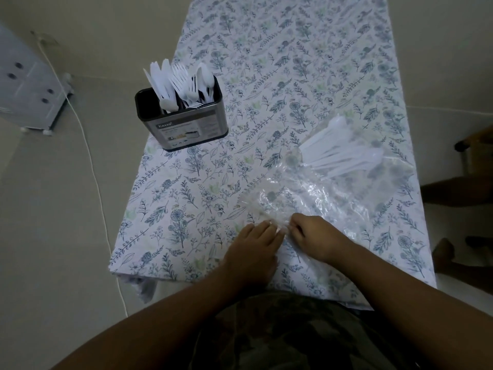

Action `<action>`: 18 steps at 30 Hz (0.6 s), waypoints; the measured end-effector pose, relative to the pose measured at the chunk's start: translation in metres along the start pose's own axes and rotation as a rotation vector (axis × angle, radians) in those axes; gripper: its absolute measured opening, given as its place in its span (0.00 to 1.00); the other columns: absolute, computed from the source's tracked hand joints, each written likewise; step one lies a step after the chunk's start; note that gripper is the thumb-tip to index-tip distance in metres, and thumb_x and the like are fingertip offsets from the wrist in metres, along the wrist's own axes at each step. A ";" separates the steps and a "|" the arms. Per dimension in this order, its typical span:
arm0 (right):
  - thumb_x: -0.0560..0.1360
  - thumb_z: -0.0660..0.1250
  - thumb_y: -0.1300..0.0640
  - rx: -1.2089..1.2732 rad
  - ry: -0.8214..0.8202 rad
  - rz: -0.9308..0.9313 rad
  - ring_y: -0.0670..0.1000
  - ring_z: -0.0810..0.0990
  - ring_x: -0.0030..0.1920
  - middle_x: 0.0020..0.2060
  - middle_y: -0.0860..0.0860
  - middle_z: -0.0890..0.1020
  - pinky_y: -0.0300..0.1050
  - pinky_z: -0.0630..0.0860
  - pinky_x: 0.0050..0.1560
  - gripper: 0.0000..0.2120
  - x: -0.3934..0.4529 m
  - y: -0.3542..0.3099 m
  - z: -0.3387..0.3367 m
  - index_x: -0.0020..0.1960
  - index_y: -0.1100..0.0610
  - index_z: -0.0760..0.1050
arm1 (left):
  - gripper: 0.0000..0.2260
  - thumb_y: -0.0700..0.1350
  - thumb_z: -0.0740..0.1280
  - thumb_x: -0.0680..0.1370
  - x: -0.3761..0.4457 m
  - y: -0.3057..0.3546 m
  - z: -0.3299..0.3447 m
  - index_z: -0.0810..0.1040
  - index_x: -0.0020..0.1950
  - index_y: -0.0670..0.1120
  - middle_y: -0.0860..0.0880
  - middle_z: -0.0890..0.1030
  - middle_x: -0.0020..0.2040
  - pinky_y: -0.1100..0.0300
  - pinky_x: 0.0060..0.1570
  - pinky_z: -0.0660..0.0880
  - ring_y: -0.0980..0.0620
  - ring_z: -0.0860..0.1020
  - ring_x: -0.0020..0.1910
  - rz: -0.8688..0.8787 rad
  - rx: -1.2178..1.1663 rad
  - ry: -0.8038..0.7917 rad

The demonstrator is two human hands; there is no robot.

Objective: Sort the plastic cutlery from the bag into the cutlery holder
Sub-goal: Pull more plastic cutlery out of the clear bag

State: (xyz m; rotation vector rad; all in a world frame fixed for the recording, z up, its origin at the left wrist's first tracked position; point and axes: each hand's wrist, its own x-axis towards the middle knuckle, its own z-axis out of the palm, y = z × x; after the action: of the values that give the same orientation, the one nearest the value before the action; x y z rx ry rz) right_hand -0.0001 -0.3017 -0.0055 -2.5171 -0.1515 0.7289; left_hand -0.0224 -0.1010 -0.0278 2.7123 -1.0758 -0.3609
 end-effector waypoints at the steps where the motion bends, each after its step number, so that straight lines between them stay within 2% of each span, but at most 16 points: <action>1: 0.83 0.59 0.55 0.006 -0.001 0.007 0.49 0.72 0.33 0.33 0.50 0.75 0.47 0.65 0.34 0.10 -0.001 -0.001 0.000 0.42 0.55 0.69 | 0.28 0.51 0.63 0.73 0.001 0.001 0.000 0.72 0.72 0.42 0.42 0.76 0.68 0.44 0.65 0.72 0.43 0.72 0.70 0.000 -0.004 -0.009; 6: 0.82 0.59 0.59 0.163 0.176 0.123 0.47 0.69 0.30 0.31 0.51 0.73 0.45 0.63 0.31 0.12 -0.002 -0.001 -0.002 0.40 0.54 0.65 | 0.29 0.52 0.64 0.71 0.005 0.001 -0.004 0.74 0.70 0.43 0.43 0.78 0.65 0.45 0.64 0.74 0.43 0.73 0.67 -0.010 -0.003 -0.026; 9: 0.82 0.61 0.58 0.192 0.189 0.135 0.46 0.69 0.30 0.30 0.50 0.73 0.41 0.63 0.30 0.15 -0.007 0.000 0.000 0.38 0.50 0.64 | 0.28 0.54 0.65 0.70 0.010 0.002 -0.008 0.75 0.68 0.43 0.44 0.78 0.63 0.47 0.62 0.75 0.44 0.74 0.66 0.002 0.012 -0.013; 11: 0.82 0.63 0.57 0.232 0.230 0.128 0.45 0.70 0.29 0.29 0.48 0.73 0.37 0.64 0.29 0.16 -0.012 0.001 -0.001 0.36 0.48 0.65 | 0.29 0.55 0.66 0.69 0.011 0.000 -0.008 0.75 0.67 0.43 0.43 0.76 0.65 0.47 0.61 0.76 0.44 0.73 0.66 0.032 0.038 -0.036; 13: 0.81 0.66 0.56 0.180 0.242 0.072 0.42 0.71 0.29 0.28 0.45 0.73 0.34 0.65 0.30 0.18 -0.017 0.002 -0.005 0.35 0.45 0.65 | 0.29 0.55 0.67 0.69 0.007 -0.005 -0.006 0.74 0.68 0.44 0.42 0.73 0.71 0.45 0.65 0.72 0.42 0.69 0.71 0.053 0.052 -0.060; 14: 0.80 0.68 0.55 0.139 0.246 0.043 0.41 0.72 0.30 0.29 0.44 0.74 0.36 0.66 0.32 0.17 -0.019 0.002 -0.009 0.36 0.45 0.67 | 0.29 0.56 0.66 0.70 0.004 -0.007 -0.005 0.73 0.69 0.45 0.42 0.71 0.73 0.43 0.67 0.70 0.41 0.68 0.73 0.051 0.050 -0.070; 16: 0.79 0.70 0.56 0.122 0.337 0.005 0.43 0.75 0.32 0.31 0.45 0.78 0.38 0.70 0.34 0.10 -0.025 0.000 -0.021 0.40 0.51 0.75 | 0.30 0.55 0.63 0.73 -0.004 -0.012 -0.006 0.69 0.74 0.47 0.43 0.68 0.76 0.39 0.70 0.67 0.41 0.65 0.75 0.023 0.027 -0.097; 18: 0.78 0.70 0.58 0.156 0.498 0.003 0.42 0.77 0.33 0.33 0.46 0.80 0.34 0.71 0.35 0.05 -0.029 -0.001 -0.036 0.43 0.56 0.80 | 0.33 0.56 0.62 0.75 -0.007 -0.017 -0.009 0.58 0.79 0.50 0.44 0.64 0.78 0.37 0.72 0.62 0.42 0.61 0.78 0.001 0.015 -0.144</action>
State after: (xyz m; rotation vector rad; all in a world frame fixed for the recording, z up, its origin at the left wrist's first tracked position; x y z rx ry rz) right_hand -0.0057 -0.3240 0.0346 -2.4621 0.0813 0.0941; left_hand -0.0144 -0.0832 -0.0230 2.7342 -1.1207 -0.5583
